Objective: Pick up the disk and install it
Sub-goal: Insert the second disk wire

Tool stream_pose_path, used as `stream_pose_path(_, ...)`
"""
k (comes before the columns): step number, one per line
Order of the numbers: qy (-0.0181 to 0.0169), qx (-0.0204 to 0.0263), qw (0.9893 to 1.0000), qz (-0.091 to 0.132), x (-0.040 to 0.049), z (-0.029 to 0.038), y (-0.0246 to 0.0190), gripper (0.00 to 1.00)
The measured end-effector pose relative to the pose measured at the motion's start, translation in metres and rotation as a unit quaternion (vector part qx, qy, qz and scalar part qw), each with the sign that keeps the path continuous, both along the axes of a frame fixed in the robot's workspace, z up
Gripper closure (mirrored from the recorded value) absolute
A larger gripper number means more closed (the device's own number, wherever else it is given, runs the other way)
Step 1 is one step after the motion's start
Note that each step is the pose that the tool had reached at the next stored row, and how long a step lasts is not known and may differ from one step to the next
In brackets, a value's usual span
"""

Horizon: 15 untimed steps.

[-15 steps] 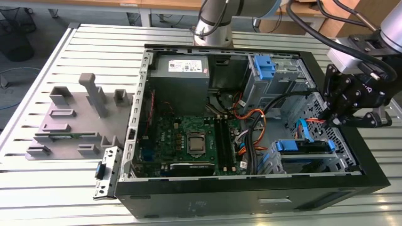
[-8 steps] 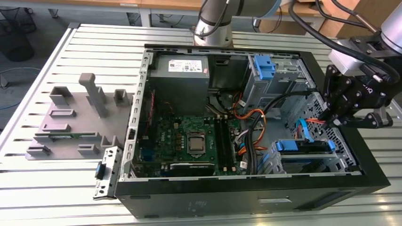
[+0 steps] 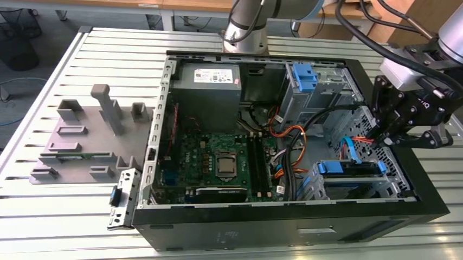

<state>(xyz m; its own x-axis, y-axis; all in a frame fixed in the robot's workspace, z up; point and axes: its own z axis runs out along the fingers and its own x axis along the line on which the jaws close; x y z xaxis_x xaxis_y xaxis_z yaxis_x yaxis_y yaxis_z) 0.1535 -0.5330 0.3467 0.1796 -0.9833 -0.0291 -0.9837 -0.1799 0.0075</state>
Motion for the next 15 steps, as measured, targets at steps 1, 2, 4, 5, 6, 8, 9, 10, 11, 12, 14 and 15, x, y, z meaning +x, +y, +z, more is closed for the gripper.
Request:
stream_pose_path(1,0.0,0.0,1.0,0.003,0.0002,-0.0002,0.0001,0.76)
stream_pose_path(2,0.0,0.0001,1.0,0.005,0.0003,-0.0005,0.0002,0.76)
stream_pose_path(4,0.0,0.0,1.0,0.007,0.0006,-0.0007,0.0003,0.76)
stream_pose_path(5,-0.0001,0.0001,1.0,0.007,0.0007,-0.0008,0.0003,0.76)
stream_pose_path(6,0.0,0.0001,1.0,0.007,0.0007,-0.0008,0.0003,0.76)
stream_pose_path(8,0.0,0.0001,1.0,0.007,0.0006,-0.0008,0.0003,0.76)
stream_pose_path(9,0.0,0.0001,1.0,0.007,0.0006,-0.0008,0.0003,0.76)
stream_pose_path(10,0.0,0.0001,1.0,0.007,0.0006,-0.0008,0.0003,0.76)
stream_pose_path(11,0.0,0.0,1.0,0.007,0.0006,-0.0008,0.0003,0.76)
stream_pose_path(12,0.0,0.0,1.0,0.007,0.0006,-0.0009,0.0003,0.76)
stream_pose_path(14,0.0,0.0001,1.0,0.009,0.0006,-0.0014,0.0004,0.76)
stream_pose_path(15,0.0001,0.0,0.9999,0.011,0.0006,-0.0017,0.0004,0.76)
